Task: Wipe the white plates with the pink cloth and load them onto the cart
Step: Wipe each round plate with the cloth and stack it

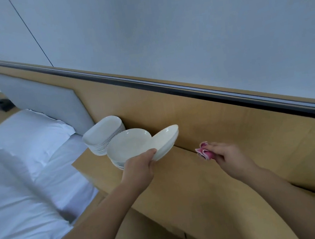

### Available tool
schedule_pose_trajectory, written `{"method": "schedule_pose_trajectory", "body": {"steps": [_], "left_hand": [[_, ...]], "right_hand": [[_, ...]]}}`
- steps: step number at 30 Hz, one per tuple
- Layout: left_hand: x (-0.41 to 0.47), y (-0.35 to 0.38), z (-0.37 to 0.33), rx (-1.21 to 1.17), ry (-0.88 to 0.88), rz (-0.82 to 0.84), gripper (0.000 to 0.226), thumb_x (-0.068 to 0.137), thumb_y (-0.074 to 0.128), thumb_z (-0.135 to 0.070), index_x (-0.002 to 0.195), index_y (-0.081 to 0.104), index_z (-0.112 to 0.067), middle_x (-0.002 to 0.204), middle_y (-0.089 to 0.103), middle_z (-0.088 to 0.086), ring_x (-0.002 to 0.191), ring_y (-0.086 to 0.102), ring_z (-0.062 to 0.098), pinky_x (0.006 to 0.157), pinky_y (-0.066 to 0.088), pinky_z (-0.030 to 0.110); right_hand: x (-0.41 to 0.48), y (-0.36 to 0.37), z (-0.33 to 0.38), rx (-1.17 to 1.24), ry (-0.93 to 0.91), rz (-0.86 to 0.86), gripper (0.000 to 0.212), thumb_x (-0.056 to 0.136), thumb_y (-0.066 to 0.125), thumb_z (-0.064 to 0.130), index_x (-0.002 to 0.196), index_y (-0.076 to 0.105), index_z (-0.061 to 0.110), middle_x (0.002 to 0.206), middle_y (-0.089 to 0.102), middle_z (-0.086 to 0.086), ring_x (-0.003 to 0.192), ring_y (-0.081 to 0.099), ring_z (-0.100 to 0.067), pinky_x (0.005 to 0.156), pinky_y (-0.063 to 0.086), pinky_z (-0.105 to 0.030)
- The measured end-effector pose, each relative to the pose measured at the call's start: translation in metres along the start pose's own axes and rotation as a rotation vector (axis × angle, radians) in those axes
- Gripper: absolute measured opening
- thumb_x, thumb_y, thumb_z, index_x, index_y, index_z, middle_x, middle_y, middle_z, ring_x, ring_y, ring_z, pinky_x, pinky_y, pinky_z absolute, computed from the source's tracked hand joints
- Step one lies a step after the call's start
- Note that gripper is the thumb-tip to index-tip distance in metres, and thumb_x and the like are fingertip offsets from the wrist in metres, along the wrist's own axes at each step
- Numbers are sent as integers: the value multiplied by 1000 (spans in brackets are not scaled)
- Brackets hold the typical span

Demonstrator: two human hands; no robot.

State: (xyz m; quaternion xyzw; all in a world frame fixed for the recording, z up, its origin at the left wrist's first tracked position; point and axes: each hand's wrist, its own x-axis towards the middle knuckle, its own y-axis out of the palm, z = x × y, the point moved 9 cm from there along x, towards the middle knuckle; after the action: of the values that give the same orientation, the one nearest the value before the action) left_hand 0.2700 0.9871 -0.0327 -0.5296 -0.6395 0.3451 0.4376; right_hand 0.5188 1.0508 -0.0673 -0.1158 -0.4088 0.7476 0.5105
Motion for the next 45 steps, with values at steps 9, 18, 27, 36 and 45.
{"method": "schedule_pose_trajectory", "body": {"steps": [9, 18, 27, 36, 45], "left_hand": [[21, 10, 72, 261, -13, 169, 46, 91, 46, -10, 133, 50, -29, 120, 64, -5, 108, 59, 21, 83, 43, 31], [49, 27, 119, 356, 118, 231, 49, 88, 44, -8, 133, 45, -27, 119, 63, -6, 107, 59, 19, 77, 41, 29], [64, 62, 154, 305, 199, 362, 52, 92, 39, -3, 138, 42, -28, 121, 60, 1, 111, 56, 22, 75, 37, 28], [61, 81, 169, 317, 284, 409, 32, 95, 42, -18, 122, 55, -27, 115, 64, -2, 106, 60, 21, 76, 47, 33], [70, 78, 158, 127, 326, 309, 32, 99, 37, -38, 93, 64, -22, 92, 61, -10, 87, 55, 12, 66, 47, 30]], "right_hand": [[36, 36, 30, -37, -47, 37, 45, 86, 56, -14, 122, 67, 11, 130, 61, -2, 121, 56, -15, 107, 31, -14], [62, 62, 38, -101, 69, 73, 47, 90, 52, -11, 128, 62, 15, 131, 51, 13, 124, 45, -2, 100, 18, 4], [78, 87, 51, -184, 94, 38, 51, 84, 54, -15, 124, 65, 15, 126, 57, 14, 119, 53, -7, 99, 22, 3], [74, 104, 49, -191, 152, 25, 51, 86, 53, -14, 125, 65, 17, 130, 59, 10, 121, 54, -6, 101, 27, -3], [58, 103, 40, -188, 214, 21, 50, 87, 50, -14, 125, 65, 16, 131, 60, 7, 121, 51, -3, 98, 22, 3]]}}
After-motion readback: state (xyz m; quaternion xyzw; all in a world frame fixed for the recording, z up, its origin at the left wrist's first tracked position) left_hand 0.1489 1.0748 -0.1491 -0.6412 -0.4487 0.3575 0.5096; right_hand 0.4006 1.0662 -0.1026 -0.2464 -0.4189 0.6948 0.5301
